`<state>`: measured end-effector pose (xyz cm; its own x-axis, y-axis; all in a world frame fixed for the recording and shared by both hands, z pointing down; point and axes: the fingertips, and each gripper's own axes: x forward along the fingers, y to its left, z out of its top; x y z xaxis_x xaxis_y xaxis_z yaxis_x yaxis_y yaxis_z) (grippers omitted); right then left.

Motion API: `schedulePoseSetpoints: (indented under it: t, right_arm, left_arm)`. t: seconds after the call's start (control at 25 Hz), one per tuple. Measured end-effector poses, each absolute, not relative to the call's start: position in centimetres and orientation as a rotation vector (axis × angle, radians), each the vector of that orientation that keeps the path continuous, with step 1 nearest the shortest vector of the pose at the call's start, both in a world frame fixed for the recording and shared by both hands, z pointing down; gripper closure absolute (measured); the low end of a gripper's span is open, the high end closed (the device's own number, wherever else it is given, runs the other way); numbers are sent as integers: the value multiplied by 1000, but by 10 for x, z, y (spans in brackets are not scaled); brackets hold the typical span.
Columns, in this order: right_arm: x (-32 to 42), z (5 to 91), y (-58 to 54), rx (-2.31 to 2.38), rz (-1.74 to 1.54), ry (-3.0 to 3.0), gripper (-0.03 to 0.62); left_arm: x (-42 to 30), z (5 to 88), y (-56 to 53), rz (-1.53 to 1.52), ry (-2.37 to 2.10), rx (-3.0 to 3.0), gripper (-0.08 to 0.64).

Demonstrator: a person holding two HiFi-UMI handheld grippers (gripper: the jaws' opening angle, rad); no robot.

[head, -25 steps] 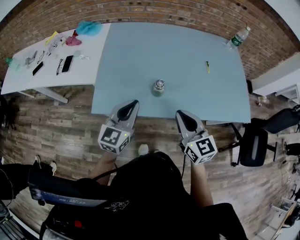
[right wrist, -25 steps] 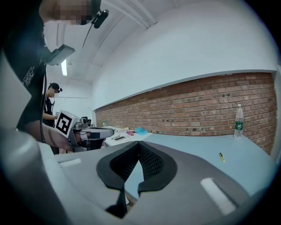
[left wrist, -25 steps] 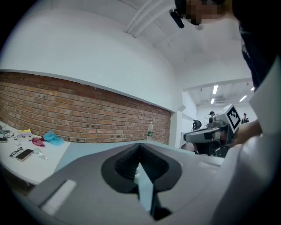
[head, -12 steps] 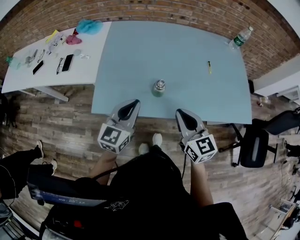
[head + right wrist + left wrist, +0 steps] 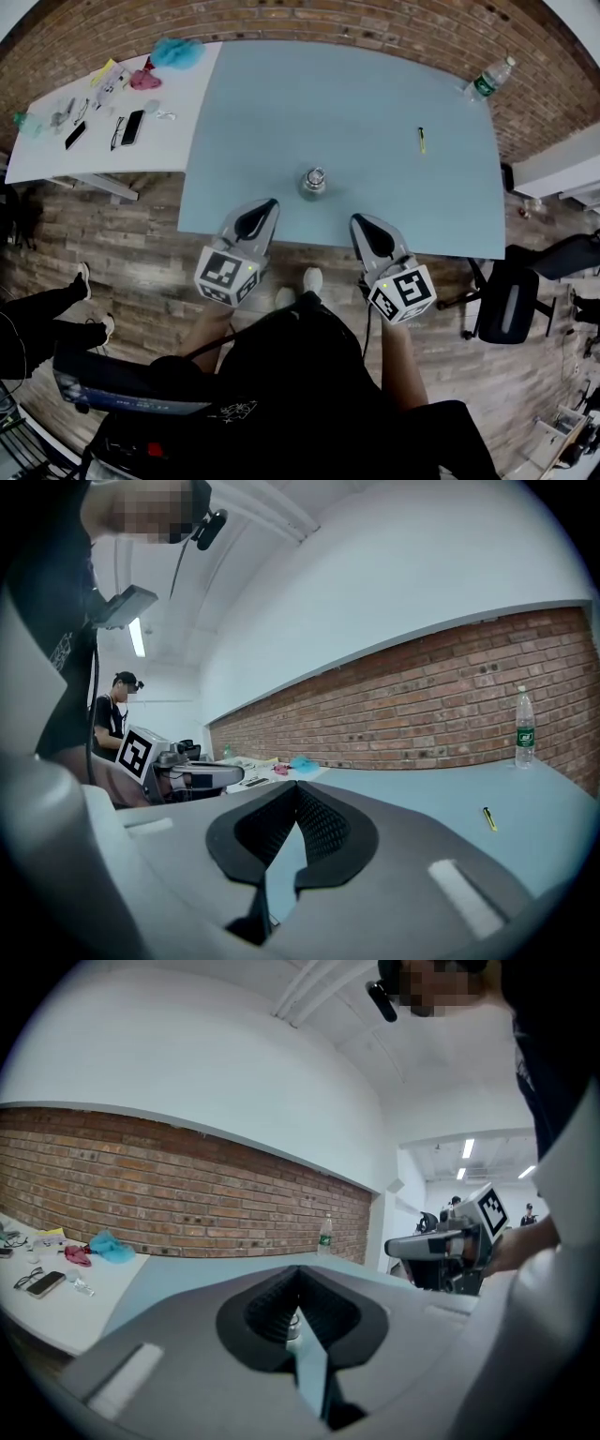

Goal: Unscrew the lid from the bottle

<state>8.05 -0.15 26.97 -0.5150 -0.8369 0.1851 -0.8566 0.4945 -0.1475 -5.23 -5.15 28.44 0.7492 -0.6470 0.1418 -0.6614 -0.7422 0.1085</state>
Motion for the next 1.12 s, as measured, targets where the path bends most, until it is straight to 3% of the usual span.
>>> schedulePoseSetpoints:
  t: [1.12]
  right_arm:
    - [85,300,-71,1184,444,-2741,591]
  left_arm:
    - [-22,302,-104,205,-1204,2718,560]
